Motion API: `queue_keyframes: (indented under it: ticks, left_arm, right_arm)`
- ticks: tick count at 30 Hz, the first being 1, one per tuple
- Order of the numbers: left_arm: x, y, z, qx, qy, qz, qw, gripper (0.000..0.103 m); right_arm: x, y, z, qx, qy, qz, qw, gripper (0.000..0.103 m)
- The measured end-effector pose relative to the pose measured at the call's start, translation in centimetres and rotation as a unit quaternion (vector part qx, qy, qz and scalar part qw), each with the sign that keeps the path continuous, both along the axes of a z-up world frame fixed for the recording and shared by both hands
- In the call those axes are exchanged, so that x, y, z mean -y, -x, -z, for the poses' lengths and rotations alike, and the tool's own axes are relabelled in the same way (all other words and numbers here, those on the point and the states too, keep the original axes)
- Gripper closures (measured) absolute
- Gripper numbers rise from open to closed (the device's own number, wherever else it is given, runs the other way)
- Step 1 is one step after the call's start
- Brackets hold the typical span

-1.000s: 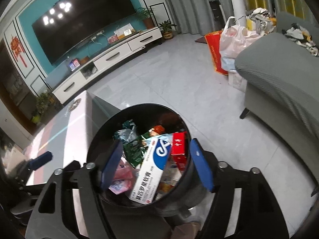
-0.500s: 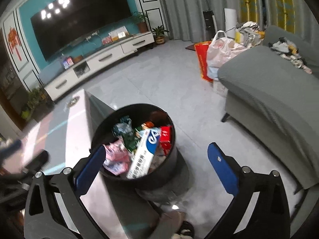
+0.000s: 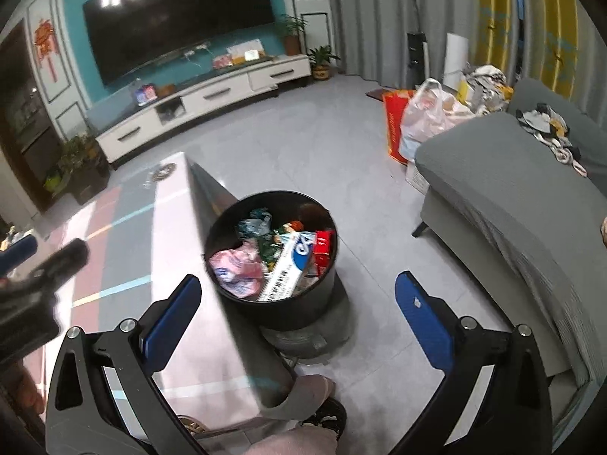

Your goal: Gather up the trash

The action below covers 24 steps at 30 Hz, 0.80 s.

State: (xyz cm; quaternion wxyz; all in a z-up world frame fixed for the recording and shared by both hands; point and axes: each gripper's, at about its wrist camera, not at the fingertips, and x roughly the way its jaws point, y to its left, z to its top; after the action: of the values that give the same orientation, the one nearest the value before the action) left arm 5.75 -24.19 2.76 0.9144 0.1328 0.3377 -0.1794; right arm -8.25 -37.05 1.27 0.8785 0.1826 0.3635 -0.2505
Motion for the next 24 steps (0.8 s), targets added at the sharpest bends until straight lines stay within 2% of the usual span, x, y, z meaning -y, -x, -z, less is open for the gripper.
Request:
queue_keyframes:
  ticks: [3,8,12,24]
  left_arm:
    - [-0.8,0.3,0.0,0.003,-0.004,-0.009,1.0000,0.003]
    - [-1.8,0.7,-0.2,0.002,-0.003,-0.004,1.0000,0.003]
    - [-2.1,0.9,-0.3,0.005,-0.005,-0.004,1.0000,0.003]
    - [-3.2,0.4,0.3,-0.001,-0.012,-0.024,0.9996,0.003]
  right_arm:
    - [-1.0,0.1,-0.8,0.013,0.006,-0.012,1.000,0.003]
    - [-2.4,-0.9,-0.6,-0.004,0.029,-0.021,0.999,0.003]
    - [-2.6,-1.8,0.2,-0.012,0.017,-0.025,0.999,0.003]
    - [-3.6,-2.7,0.4,-0.020,0.027,-0.034,0.999,0.003]
